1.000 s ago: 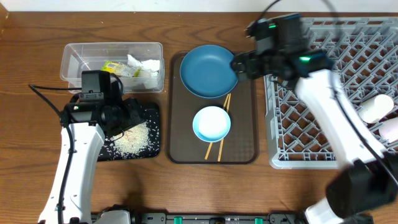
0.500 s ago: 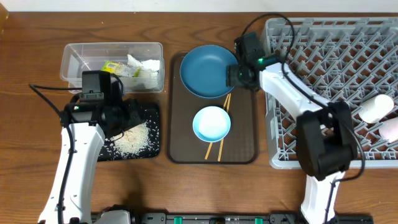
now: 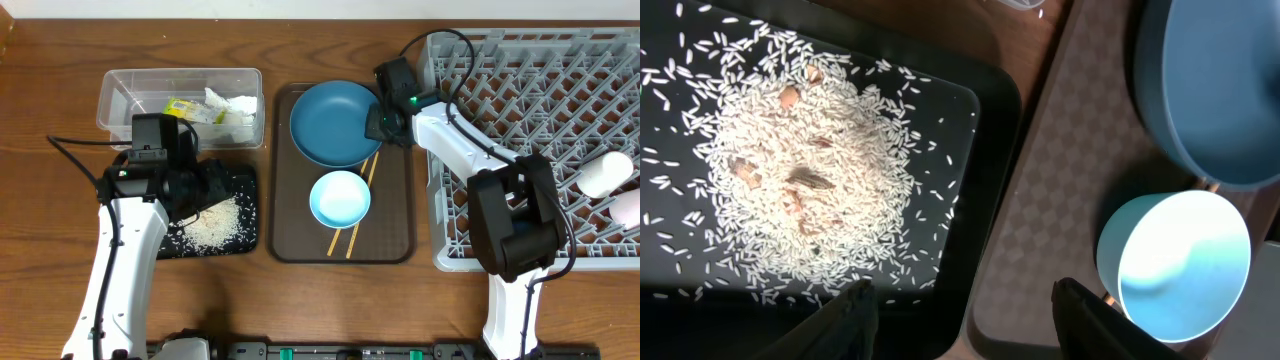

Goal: Sort waste into correct bins and load items into the dishwasher rack
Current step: 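Reach the right gripper to the blue plate and grasp its rim, then lift the blue plate with the right gripper and place it upright in the rack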

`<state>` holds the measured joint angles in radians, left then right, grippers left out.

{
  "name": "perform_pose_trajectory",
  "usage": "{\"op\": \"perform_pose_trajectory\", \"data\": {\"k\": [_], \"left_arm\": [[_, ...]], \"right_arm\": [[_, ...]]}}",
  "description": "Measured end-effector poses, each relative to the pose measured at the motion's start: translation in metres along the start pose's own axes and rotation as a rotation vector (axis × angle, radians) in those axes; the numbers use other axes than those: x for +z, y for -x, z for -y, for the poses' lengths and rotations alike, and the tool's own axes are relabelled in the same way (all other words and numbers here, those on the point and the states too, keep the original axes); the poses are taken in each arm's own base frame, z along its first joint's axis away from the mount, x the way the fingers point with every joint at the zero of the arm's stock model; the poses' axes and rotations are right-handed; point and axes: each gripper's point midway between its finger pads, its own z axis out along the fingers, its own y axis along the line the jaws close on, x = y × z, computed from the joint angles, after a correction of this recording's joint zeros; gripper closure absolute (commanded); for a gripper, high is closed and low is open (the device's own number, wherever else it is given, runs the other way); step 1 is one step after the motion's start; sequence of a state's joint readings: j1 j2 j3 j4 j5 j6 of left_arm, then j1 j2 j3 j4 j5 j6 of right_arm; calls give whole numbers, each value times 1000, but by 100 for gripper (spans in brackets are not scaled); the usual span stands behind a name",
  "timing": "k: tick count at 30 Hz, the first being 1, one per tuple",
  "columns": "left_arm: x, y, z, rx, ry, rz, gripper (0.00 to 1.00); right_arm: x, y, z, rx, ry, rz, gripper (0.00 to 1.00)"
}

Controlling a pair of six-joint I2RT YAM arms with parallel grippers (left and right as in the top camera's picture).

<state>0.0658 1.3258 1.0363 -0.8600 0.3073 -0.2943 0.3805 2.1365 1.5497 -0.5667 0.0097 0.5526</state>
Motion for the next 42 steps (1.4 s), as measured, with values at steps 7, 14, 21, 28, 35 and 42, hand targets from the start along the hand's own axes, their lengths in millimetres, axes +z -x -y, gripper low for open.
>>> {"op": "perform_pose_trajectory", "data": {"k": [7,14,21,28,35,42], "left_arm": [[0,0,0,0,0,0,40],[0,0,0,0,0,0,40],[0,0,0,0,0,0,40],[0,1,0,3,-1,3,40],[0,1,0,4,-1,3,40],[0,1,0,4,-1,3,40]], "right_arm": [[-27,27,9,-12,17,73,99],[-169,115,48,-109,20,437,99],[-291,157,132,-275,-273,709,99],[-342,185,229,-382,-683,763,99],[-390,197,293,-484,-991,746,99],[-384,206,349,-493,-1197,641,99]]}}
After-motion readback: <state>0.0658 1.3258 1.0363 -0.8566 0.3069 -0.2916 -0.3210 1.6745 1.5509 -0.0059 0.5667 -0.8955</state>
